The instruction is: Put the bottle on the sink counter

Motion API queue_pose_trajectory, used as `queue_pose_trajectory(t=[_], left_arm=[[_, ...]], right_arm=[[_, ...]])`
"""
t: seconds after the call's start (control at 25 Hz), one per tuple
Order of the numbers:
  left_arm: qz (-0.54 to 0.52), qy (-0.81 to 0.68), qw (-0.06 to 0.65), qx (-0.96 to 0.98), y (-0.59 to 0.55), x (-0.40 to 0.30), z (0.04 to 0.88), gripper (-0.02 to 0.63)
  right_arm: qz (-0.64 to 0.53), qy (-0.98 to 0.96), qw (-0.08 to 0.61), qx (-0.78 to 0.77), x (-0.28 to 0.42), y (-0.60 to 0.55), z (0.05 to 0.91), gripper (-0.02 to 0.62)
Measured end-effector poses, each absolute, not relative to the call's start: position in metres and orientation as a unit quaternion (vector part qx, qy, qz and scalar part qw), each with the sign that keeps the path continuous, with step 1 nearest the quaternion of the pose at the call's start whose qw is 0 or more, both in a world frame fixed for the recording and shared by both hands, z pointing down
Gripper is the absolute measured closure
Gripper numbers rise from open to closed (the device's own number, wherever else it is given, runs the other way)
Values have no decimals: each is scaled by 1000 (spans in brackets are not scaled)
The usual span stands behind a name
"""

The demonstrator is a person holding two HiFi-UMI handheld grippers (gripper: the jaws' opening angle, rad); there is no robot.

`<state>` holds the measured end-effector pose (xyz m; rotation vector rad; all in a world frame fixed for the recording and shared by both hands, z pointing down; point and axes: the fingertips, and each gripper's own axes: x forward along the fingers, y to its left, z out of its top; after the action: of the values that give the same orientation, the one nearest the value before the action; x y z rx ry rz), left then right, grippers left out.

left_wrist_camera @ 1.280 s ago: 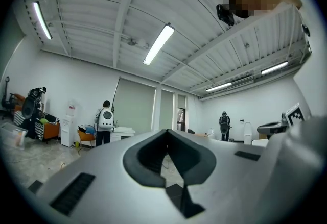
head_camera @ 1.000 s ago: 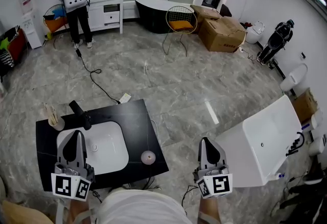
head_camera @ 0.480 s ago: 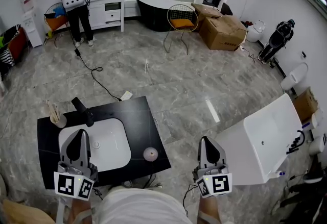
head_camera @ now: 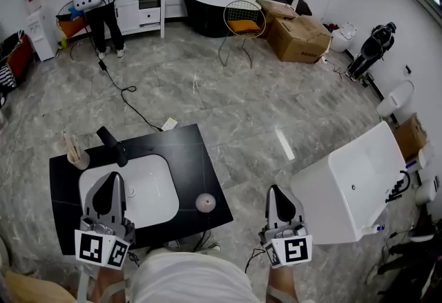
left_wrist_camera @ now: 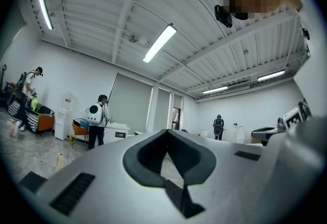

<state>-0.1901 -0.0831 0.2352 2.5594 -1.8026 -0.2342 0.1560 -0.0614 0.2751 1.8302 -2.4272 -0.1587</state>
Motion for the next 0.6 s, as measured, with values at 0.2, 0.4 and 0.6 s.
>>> queue_pose_trajectory(t=[0.2,0.4,0.6], left_arm=[[-76,-568,7,820,-81,-191,240,592],[-75,-560,10,825,-79,-192,241,592],[-75,-554,11,829,-76,-192,243,592]], right_arm=[[-53,-796,52,601,148,-56,277,584],[-52,-793,53,604,143,-49,277,584],[-51,-791,55,607,141,-44,281,584]])
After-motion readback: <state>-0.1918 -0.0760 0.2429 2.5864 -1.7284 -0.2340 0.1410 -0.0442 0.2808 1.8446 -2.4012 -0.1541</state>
